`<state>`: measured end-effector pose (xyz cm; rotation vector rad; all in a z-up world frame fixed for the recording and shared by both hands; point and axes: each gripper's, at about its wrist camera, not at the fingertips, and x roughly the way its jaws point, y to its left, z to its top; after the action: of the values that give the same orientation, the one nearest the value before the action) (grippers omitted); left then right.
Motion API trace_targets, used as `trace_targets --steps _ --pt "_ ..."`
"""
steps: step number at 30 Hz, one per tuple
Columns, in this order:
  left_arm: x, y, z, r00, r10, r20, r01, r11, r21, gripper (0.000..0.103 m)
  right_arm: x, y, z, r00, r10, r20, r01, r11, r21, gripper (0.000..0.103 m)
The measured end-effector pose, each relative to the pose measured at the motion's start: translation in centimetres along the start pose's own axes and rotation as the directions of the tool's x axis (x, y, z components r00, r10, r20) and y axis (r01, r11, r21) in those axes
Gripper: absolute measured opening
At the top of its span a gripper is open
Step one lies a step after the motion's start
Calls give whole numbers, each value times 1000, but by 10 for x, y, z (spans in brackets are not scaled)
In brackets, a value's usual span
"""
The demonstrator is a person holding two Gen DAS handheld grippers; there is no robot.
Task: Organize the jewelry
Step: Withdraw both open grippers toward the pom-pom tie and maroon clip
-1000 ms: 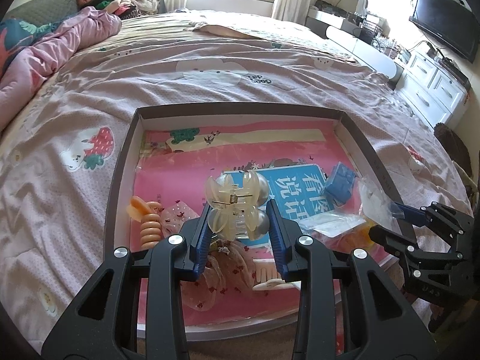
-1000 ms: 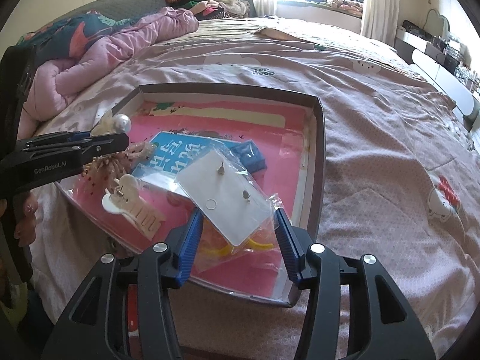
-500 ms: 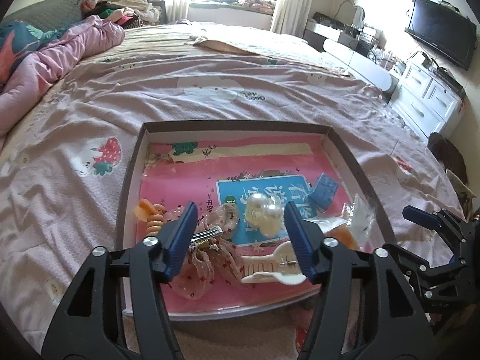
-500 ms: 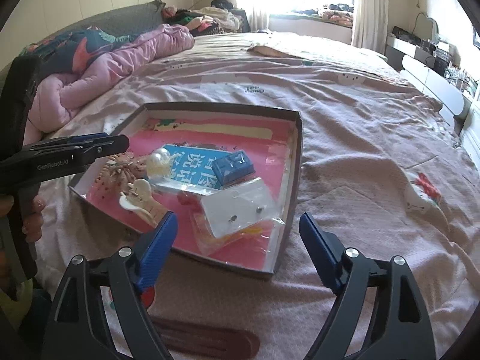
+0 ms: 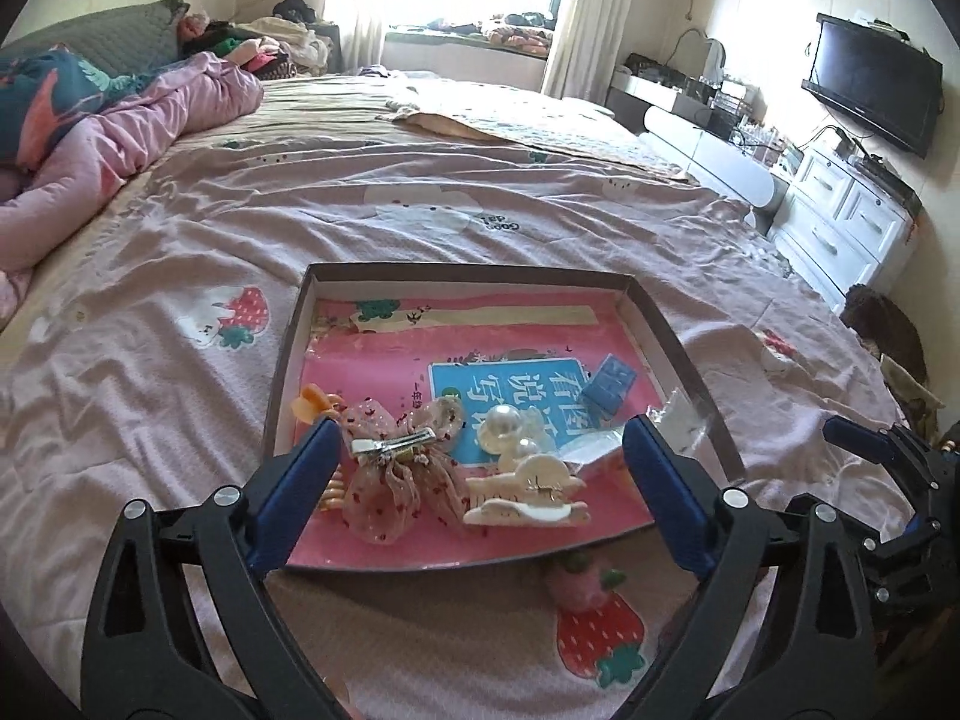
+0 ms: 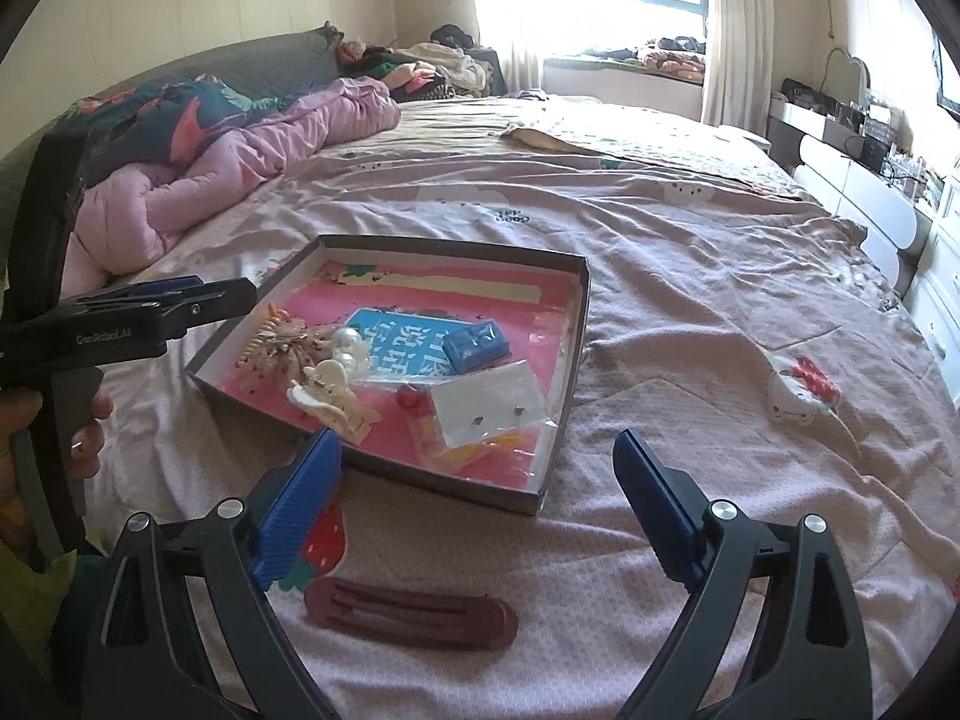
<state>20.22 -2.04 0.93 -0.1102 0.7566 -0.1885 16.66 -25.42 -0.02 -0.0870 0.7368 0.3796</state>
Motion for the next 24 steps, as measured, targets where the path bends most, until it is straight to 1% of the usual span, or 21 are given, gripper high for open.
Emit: trace_targets --steps 6,14,24 --pt "-16 -5 -6 1000 0 19 0 1000 10 86 -13 1 -8 1000 1 3 -1 1000 -6 90" --pt "-25 -13 -16 1000 12 23 -13 1000 26 86 -23 4 -23 1000 10 -3 -10 1000 -21 90" --pt "-28 -17 -33 1000 23 0 -23 999 30 86 -24 2 -40 1000 17 -21 -17 999 -28 90"
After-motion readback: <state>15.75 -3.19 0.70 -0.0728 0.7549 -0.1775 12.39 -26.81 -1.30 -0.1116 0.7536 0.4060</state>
